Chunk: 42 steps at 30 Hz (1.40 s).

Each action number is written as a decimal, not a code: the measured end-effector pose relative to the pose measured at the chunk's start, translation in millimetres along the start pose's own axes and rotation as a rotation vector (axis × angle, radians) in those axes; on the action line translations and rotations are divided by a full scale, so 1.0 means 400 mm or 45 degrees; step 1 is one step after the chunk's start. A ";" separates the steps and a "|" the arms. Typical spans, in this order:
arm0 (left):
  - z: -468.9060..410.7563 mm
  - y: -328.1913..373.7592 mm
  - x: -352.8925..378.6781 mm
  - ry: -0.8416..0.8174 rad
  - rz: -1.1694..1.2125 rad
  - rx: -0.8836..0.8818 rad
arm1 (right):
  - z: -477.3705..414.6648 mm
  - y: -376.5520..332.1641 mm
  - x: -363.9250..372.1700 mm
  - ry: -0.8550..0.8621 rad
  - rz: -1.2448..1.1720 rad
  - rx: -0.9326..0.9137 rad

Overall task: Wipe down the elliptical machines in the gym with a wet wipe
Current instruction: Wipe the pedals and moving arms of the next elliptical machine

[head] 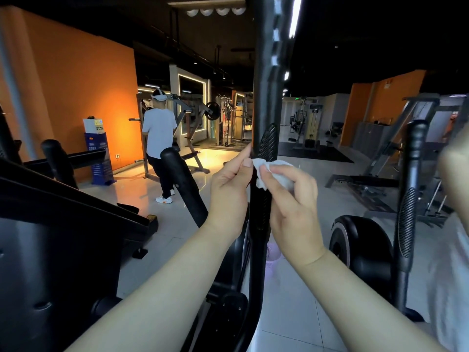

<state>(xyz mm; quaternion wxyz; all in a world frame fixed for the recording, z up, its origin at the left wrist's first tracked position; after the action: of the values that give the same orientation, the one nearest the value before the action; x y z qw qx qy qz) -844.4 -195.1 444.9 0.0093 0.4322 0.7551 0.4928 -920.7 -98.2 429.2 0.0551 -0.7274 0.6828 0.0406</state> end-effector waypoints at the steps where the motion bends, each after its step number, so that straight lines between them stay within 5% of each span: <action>1: 0.001 0.000 0.003 -0.014 0.002 0.007 | -0.002 -0.003 -0.003 0.024 -0.010 0.022; 10: -0.010 -0.010 -0.009 -0.052 -0.010 0.030 | 0.033 -0.003 0.027 -0.171 -0.095 -0.154; 16: -0.004 -0.009 0.002 -0.088 0.019 0.054 | -0.024 0.005 -0.013 0.054 -0.096 -0.087; 22: 0.001 -0.015 -0.015 -0.090 -0.049 0.049 | 0.059 -0.017 0.045 -0.276 -0.194 -0.221; 28: 0.014 -0.031 -0.015 -0.088 -0.006 0.040 | 0.007 0.012 -0.001 -0.016 -0.095 -0.132; 34: 0.010 -0.055 -0.040 -0.032 -0.020 -0.064 | 0.058 -0.031 0.030 -0.247 -0.226 -0.244; 42: 0.022 -0.044 -0.025 -0.087 0.025 0.001 | 0.019 -0.002 0.013 -0.108 -0.151 -0.137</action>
<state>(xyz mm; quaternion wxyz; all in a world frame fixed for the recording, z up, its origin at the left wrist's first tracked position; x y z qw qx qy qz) -845.6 -197.7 422.8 0.0301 0.4563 0.7503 0.4774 -919.5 -102.4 421.1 0.0474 -0.7660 0.6325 0.1047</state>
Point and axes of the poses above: each hand's wrist, its own z-axis away from the middle knuckle, its own x-axis out of the palm, y = z × x, the point moved 5 cm from there along -z, towards the middle knuckle, and after that the axes turned 1 degree about z, right-handed, at the moved point
